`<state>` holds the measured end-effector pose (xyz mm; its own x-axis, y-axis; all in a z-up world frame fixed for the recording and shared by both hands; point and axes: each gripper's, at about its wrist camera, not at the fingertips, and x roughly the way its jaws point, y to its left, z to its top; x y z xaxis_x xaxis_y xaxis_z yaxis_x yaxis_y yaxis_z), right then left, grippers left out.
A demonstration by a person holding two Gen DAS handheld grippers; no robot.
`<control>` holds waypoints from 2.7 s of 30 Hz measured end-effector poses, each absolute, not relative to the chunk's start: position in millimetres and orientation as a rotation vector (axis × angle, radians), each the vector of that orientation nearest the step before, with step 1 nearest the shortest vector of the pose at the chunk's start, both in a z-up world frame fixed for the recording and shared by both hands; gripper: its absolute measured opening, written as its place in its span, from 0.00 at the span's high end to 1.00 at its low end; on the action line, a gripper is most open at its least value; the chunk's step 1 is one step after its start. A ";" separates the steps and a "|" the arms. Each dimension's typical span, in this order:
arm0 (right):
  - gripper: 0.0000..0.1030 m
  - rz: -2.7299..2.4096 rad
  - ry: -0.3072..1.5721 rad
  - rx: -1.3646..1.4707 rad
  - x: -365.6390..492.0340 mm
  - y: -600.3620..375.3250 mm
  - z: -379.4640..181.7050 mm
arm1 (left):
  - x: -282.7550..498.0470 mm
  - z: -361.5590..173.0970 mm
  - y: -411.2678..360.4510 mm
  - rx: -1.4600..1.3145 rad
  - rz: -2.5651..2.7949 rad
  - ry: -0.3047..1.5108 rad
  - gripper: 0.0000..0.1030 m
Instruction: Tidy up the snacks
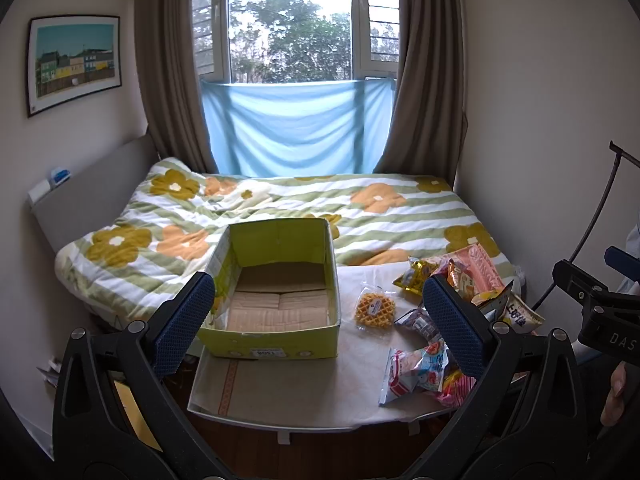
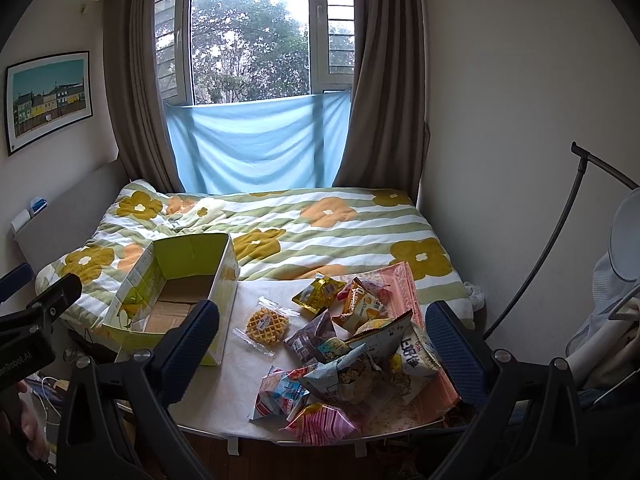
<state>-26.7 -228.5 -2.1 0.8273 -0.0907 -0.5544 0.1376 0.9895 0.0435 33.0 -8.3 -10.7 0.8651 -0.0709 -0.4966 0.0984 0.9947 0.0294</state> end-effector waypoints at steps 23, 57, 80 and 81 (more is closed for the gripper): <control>0.00 -0.176 0.643 0.170 -18.2 -269.4 -6.6 | 66.1 -32.4 -17.8 0.050 -0.219 0.674 0.00; 0.00 0.135 1.205 0.469 31.4 -302.2 -263.1 | 181.5 -289.5 -160.5 0.133 -0.563 1.414 0.00; 0.00 0.302 1.232 0.624 56.0 -324.6 -293.3 | 192.7 -321.2 -116.0 0.019 -0.522 1.481 0.31; 0.02 0.305 1.234 0.621 56.5 -324.5 -293.2 | 189.4 -317.5 -112.5 0.012 -0.520 1.481 0.31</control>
